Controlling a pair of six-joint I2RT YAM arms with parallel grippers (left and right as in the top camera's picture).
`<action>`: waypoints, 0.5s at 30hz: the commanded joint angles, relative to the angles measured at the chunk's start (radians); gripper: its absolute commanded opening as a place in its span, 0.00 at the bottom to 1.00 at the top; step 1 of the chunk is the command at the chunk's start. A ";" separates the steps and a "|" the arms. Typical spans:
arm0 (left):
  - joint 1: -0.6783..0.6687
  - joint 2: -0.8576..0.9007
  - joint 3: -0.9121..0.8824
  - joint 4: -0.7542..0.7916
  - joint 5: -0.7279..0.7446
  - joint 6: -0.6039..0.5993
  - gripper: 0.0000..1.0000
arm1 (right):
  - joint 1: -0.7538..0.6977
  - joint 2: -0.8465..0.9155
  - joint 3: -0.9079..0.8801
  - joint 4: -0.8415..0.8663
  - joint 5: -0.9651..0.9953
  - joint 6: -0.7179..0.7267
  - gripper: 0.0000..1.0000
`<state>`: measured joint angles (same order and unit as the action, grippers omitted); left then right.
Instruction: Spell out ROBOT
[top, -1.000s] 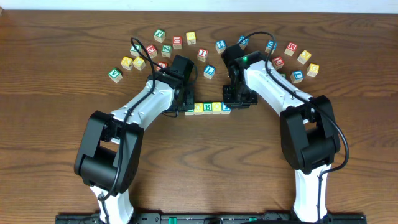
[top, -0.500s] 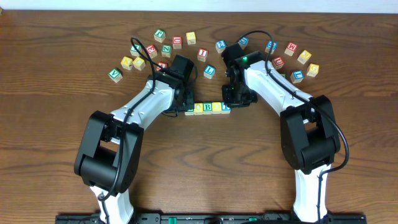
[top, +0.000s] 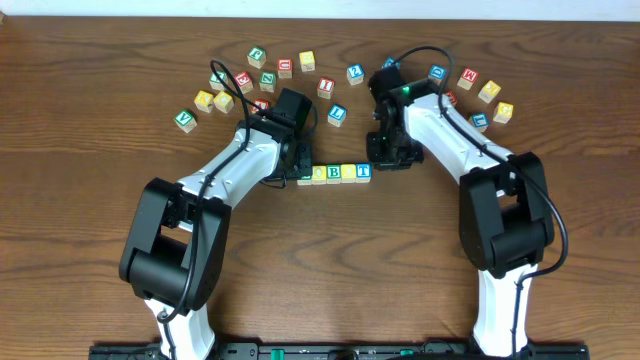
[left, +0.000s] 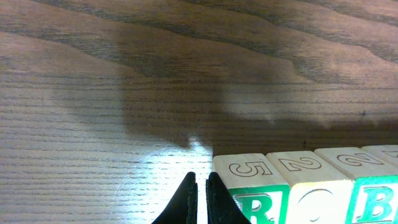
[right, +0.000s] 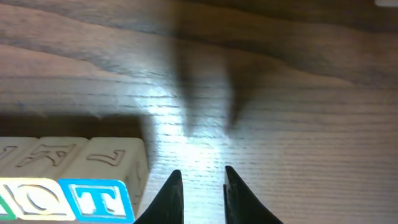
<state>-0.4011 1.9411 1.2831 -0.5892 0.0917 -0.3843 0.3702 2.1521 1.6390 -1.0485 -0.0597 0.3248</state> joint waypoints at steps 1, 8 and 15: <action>0.003 0.002 -0.007 -0.014 0.001 0.043 0.07 | -0.016 -0.047 0.009 -0.009 -0.002 -0.004 0.17; 0.039 -0.019 -0.007 -0.042 -0.037 0.060 0.08 | -0.017 -0.048 0.009 -0.010 0.000 -0.004 0.17; 0.081 -0.070 0.037 -0.135 -0.105 0.110 0.07 | -0.019 -0.070 0.016 -0.010 0.002 -0.006 0.13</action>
<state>-0.3420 1.9305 1.2835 -0.6979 0.0410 -0.3176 0.3576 2.1349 1.6390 -1.0554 -0.0593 0.3252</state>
